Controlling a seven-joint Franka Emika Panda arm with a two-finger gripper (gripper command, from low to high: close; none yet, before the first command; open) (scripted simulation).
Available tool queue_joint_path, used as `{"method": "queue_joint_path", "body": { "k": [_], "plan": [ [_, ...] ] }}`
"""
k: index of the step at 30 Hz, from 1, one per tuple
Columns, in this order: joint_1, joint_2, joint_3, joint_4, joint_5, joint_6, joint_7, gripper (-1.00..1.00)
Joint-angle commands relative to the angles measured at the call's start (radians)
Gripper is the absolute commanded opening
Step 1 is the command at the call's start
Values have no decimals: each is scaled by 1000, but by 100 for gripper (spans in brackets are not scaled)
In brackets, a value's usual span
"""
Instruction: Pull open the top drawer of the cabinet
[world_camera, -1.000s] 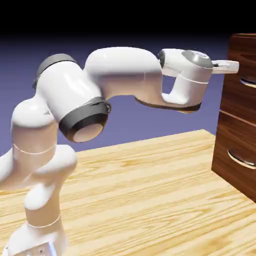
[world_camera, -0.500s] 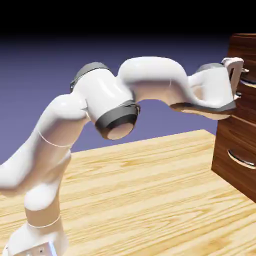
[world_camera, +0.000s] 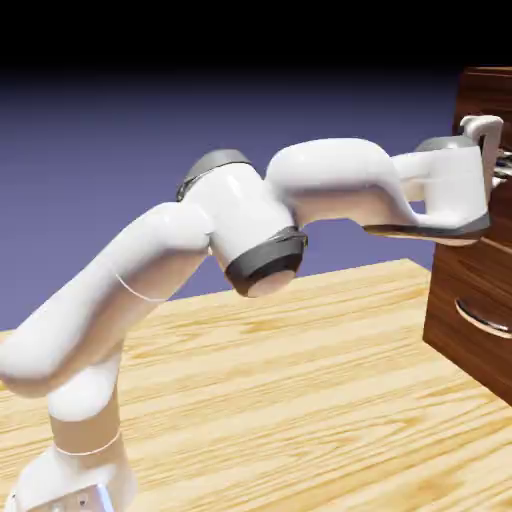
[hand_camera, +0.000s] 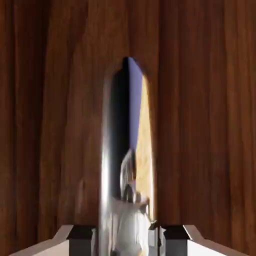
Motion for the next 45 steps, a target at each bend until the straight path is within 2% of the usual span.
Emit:
{"method": "queue_joint_path", "body": {
  "k": [1,15,22,27,45],
  "plan": [
    [-27,18,17,-36,-14,-10,22,-100],
    [-505,248,366,-490,-145,-106,304,-100],
    [-759,279,589,-638,-162,-130,353,-100],
    [-867,411,654,-655,-242,-100,563,-100],
    [-1520,308,1268,-939,-240,-115,593,-100]
  ]
}}
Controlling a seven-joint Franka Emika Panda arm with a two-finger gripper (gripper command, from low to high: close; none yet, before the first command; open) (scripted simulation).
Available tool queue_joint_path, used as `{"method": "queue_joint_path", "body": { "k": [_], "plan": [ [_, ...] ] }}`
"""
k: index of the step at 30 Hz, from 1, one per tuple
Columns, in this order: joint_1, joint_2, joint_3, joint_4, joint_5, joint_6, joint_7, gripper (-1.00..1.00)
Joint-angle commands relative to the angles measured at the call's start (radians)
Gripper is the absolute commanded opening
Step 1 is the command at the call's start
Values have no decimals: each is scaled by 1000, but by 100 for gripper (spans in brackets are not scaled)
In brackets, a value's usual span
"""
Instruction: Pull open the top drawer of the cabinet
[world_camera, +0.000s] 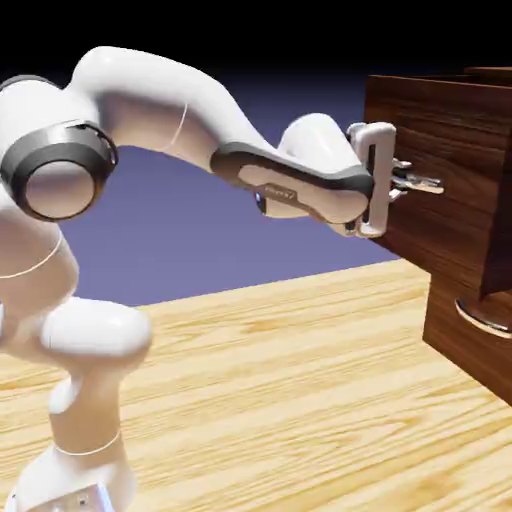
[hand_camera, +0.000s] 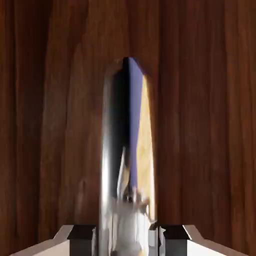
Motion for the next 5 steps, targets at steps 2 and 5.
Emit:
{"method": "queue_joint_path", "body": {
  "k": [2,5],
  "plan": [
    [-25,-28,23,-28,13,-2,-23,100],
    [-97,-73,88,-79,22,5,-29,100]
  ]
}}
